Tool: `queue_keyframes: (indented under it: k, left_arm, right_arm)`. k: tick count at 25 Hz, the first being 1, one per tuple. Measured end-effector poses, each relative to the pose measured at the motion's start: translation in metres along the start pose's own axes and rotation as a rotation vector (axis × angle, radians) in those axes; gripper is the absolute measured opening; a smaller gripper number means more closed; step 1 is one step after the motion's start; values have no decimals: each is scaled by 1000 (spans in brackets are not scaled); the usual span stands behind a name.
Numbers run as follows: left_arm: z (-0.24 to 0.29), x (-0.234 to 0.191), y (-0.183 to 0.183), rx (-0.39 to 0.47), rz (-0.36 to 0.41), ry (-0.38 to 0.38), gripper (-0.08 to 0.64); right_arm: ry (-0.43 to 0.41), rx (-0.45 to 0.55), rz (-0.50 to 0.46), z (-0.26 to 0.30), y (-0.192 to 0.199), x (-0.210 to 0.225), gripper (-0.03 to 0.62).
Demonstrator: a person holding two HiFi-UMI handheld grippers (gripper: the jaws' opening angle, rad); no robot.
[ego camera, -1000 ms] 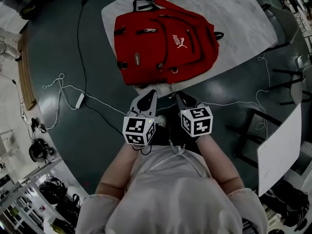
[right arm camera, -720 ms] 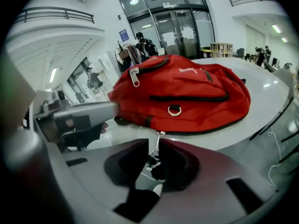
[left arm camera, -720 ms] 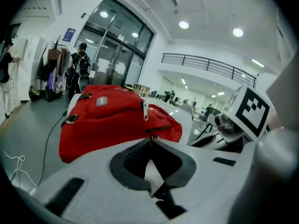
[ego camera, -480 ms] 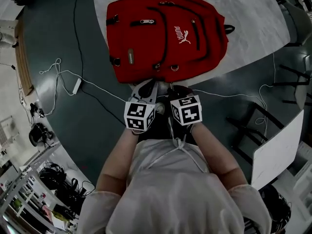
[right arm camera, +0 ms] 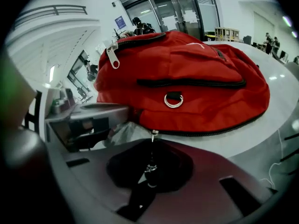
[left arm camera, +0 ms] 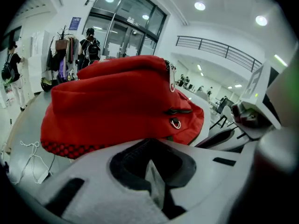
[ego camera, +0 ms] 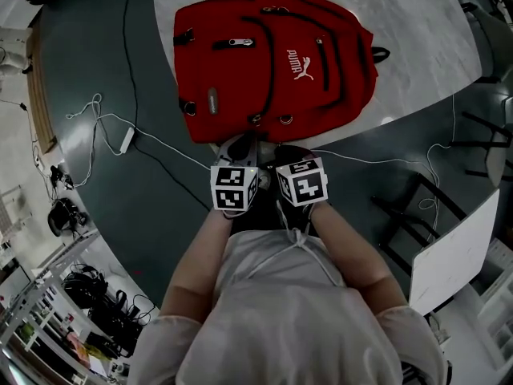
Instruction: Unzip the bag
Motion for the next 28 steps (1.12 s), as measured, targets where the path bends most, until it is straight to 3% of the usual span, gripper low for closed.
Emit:
queue_keyframes:
  k: [3, 6, 10, 15, 20, 28]
  left_arm:
    - [2, -1, 3, -51, -2, -8, 21]
    - [5, -2, 3, -76, -13, -8, 21]
    - [8, -3, 0, -100, -4, -16, 21]
    - [10, 0, 0, -103, 25, -50, 21]
    - [10, 2, 0, -117, 42, -80, 21]
    - [9, 3, -1, -123, 20, -135, 21]
  right_arm:
    - [-62, -8, 9, -1, 1, 6, 31]
    - [-89, -25, -45, -1, -2, 8, 29]
    - [-86, -28, -133, -4, -3, 14, 28]
    - [-109, -47, -140, -8, -4, 25, 28]
    - [-103, -72, -220, -15, -7, 39, 28]
    - [-113, -130, -323, -25, -18, 70, 28]
Point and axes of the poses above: the fingertips, and each gripper's own axes: z forward along the fingers, x to its right, y out of its underside, the point moved 8 cm from there along -z, backward along the fingers, and after that the axes turned 10 degrees about z, right-handed, at the moved point
